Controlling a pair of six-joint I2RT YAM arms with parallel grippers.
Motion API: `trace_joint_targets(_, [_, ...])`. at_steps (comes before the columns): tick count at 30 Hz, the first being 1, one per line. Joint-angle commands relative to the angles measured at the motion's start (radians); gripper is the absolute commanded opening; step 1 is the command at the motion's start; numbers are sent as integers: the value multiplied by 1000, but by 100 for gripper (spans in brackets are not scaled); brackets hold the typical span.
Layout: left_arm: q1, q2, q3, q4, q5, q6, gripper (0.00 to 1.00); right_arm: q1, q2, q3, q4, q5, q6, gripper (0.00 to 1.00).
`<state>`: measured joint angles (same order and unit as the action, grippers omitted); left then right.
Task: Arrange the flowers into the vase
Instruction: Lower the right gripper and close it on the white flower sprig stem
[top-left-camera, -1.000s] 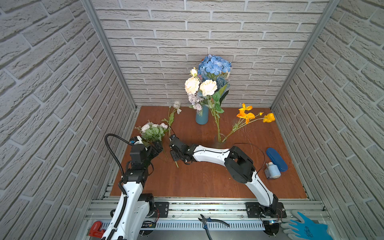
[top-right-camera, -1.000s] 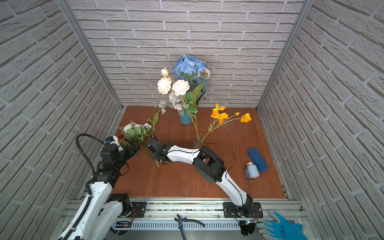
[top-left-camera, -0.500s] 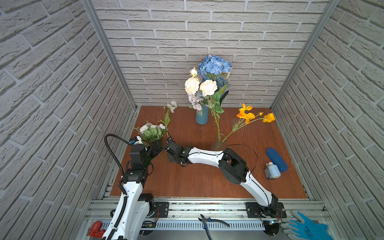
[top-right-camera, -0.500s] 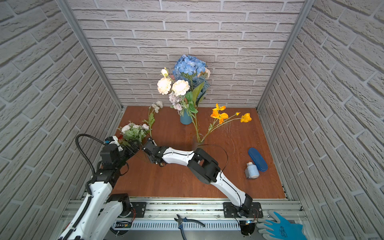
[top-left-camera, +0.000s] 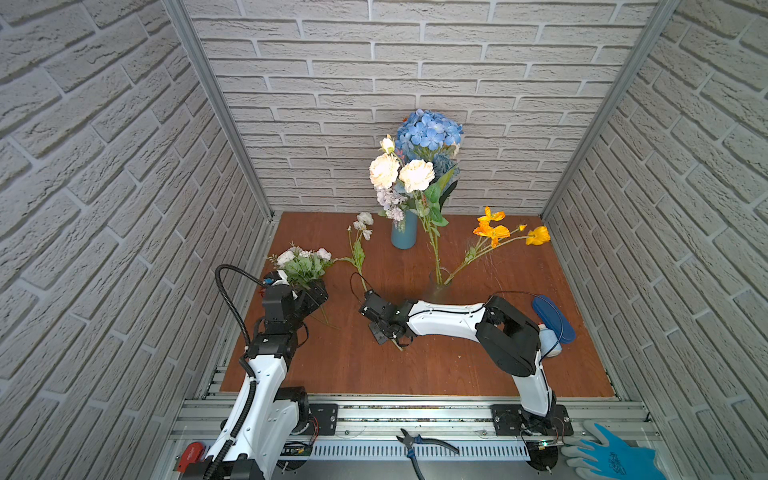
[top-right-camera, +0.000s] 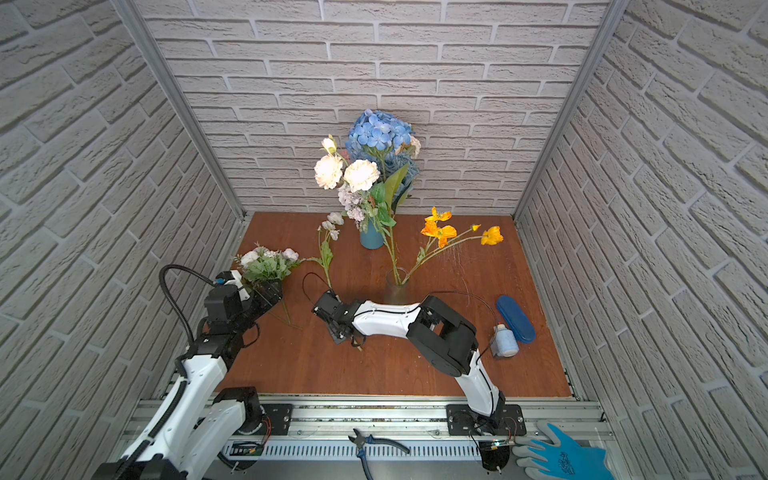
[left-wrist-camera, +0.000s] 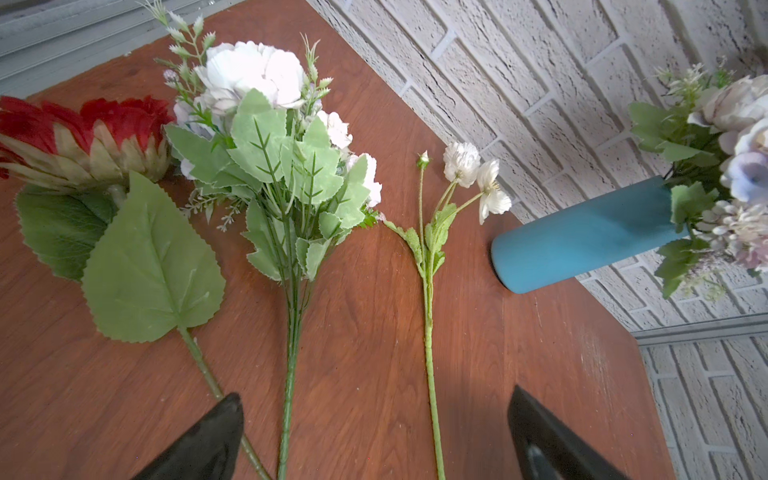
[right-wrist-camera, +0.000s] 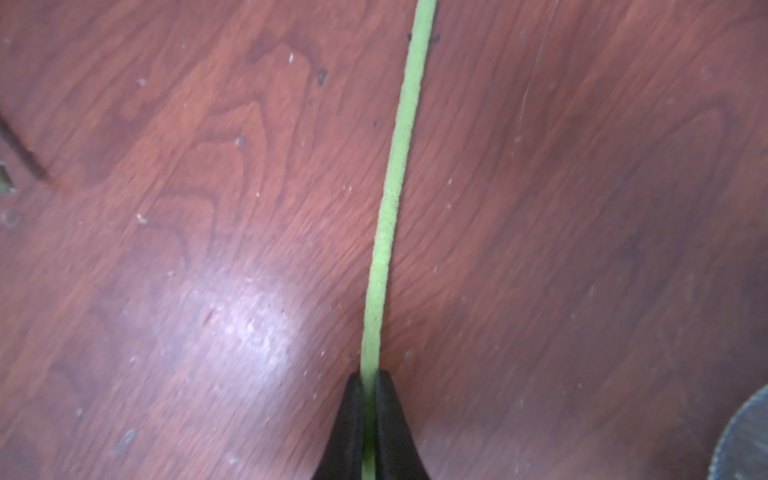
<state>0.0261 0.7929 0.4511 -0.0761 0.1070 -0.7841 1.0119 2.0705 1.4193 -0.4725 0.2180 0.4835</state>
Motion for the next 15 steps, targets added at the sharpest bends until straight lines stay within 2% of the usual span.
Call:
trace_joint_targets(1, [6, -3, 2, 58, 16, -1, 98, 15, -1, -14, -97, -86, 61, 9])
trace_joint_targets(3, [7, -9, 3, 52, 17, 0, 98, 20, -11, 5, -117, -70, 54, 20])
trace_joint_targets(5, [7, -18, 4, 46, 12, 0, 98, 22, -40, 34, -123, -45, 33, 37])
trace_joint_targets(7, [6, -26, 4, 41, 3, -1, 98, 22, -59, 76, -123, -11, 13, 47])
trace_joint_targets(10, [9, -42, 3, 34, -14, -1, 98, 21, -33, 163, -121, 55, -22, 49])
trace_joint_targets(15, [27, -64, -1, -2, -45, -10, 98, -10, 95, 339, -109, 93, -76, 47])
